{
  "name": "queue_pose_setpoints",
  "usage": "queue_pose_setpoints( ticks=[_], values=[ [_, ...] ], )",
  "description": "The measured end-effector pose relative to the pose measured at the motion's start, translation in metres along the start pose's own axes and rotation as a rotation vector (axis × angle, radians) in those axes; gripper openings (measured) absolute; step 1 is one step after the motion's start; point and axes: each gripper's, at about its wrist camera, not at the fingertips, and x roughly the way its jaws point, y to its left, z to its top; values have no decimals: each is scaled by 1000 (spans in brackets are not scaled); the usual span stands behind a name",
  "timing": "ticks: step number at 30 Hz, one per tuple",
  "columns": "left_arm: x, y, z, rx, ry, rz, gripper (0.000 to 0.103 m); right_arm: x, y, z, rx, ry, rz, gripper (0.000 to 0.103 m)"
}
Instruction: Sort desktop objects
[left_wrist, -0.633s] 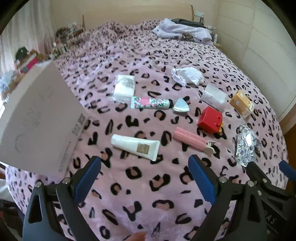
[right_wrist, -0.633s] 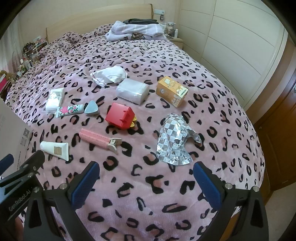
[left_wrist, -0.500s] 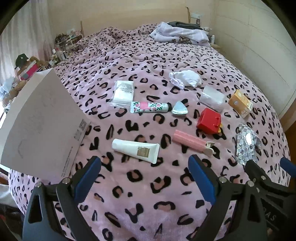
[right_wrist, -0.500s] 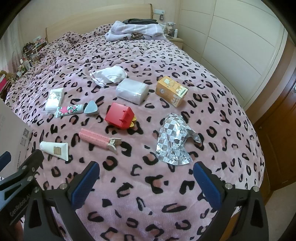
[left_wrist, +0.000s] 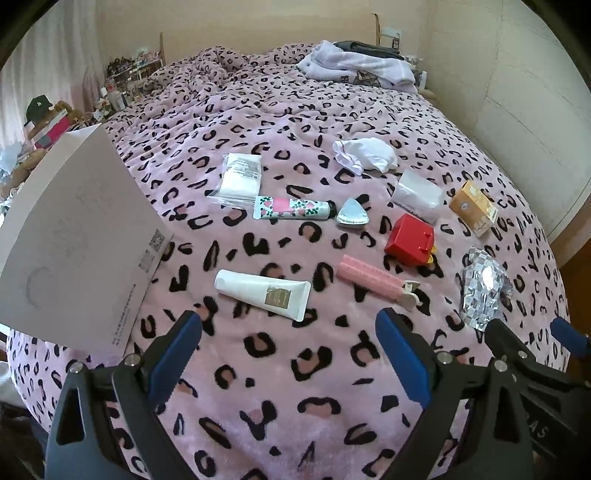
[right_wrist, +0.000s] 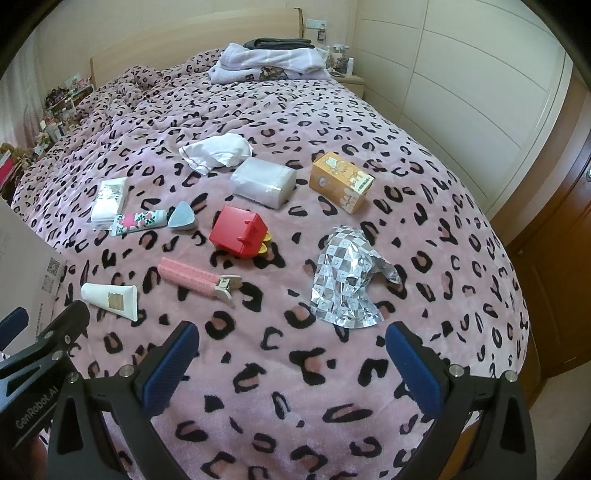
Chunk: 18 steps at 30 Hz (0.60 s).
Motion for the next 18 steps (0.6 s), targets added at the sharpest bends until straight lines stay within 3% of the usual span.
queue_pose_setpoints(
  ticks=[18],
  values=[
    [-3, -1, 0, 3, -2, 1, 96, -3, -2, 0, 17, -1, 12, 103]
  ],
)
